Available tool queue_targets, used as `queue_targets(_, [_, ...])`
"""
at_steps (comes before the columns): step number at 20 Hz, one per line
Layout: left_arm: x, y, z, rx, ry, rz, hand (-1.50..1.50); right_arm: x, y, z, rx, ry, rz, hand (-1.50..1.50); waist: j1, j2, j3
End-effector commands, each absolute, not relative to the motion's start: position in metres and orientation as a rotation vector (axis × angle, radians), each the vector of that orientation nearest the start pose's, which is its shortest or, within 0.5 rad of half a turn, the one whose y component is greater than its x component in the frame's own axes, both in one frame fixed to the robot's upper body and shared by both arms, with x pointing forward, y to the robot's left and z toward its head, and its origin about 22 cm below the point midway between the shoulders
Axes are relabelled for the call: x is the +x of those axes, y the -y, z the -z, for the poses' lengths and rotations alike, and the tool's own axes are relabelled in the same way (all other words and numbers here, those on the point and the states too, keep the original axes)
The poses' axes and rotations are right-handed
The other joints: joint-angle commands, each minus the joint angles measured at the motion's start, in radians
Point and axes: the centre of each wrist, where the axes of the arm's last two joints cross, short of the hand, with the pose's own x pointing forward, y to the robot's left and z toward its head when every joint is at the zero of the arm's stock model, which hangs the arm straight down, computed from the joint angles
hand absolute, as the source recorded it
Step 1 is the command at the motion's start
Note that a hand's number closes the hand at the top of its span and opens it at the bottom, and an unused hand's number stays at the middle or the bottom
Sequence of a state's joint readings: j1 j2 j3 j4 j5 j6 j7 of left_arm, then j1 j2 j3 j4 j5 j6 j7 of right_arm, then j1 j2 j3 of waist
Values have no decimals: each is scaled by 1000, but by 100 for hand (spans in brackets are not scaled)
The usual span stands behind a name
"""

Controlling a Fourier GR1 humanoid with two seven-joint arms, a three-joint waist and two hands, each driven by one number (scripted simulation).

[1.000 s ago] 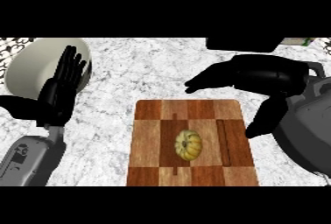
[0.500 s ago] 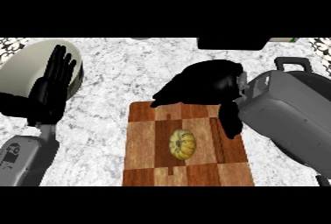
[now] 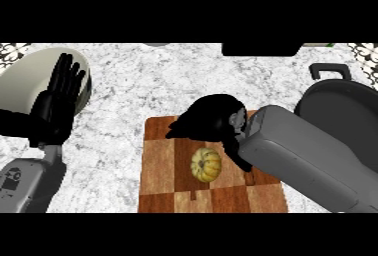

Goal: Pick the squash from the cutting board and place it in the pot

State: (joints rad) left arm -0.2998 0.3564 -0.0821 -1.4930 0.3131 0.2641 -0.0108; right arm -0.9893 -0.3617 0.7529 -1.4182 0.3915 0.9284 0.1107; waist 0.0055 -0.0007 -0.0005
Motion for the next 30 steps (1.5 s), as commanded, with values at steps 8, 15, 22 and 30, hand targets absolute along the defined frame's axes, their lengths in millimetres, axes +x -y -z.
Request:
queue_targets(8, [295,-267,-85,92,1764,-42,0,311,68,-132,-76,1070,-2355,-150,2,1,1])
queue_targets(15, [302,-269,-72,111,1758,-51,0,301,50,-137,-120,1107,-2355,-150,-3,0,0])
queue_targets(22, [296,-290,-71,99,1763,-56,0,299,49,-99,-252,1045,-2386,-150,1,1,0])
queue_targets(30, [300,-257,-62,126,1771,-48,0,304,53,-69,-192,1052,-2390,-150,-1,1,0])
